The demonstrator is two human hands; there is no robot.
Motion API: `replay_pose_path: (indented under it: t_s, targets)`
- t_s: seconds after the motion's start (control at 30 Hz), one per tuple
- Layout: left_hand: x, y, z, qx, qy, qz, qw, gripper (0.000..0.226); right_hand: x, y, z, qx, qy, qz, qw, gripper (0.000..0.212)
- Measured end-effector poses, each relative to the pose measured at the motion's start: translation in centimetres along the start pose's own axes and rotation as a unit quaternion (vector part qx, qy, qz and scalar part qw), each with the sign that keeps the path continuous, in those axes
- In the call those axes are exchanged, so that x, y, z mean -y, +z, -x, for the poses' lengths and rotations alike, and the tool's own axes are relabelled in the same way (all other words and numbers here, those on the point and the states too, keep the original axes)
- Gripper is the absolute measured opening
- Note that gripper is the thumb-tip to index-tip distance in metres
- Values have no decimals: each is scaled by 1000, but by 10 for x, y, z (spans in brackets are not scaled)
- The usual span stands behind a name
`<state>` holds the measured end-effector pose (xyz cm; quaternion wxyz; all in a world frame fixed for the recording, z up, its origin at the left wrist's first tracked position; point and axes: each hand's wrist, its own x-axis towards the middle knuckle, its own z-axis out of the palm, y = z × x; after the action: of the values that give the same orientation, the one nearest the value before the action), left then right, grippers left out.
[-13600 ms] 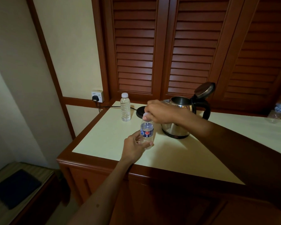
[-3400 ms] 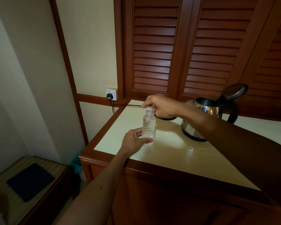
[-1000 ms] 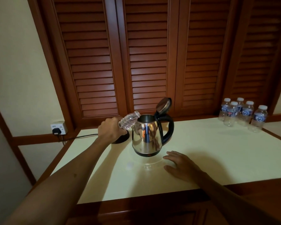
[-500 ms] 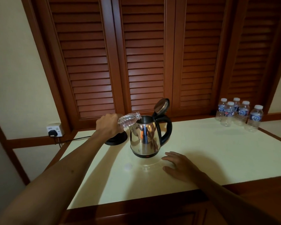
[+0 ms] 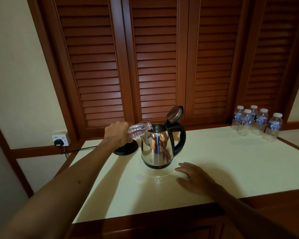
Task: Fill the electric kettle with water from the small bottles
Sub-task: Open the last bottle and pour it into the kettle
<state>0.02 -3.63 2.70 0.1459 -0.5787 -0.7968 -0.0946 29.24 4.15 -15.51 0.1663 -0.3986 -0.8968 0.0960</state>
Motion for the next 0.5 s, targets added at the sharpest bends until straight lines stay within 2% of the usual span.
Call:
replay_pose_path:
  t_s: [0.5]
  targets:
    - [3, -4, -4, 14, 13, -20, 1000, 46, 2, -1, 2, -4, 3, -5, 1000, 53]
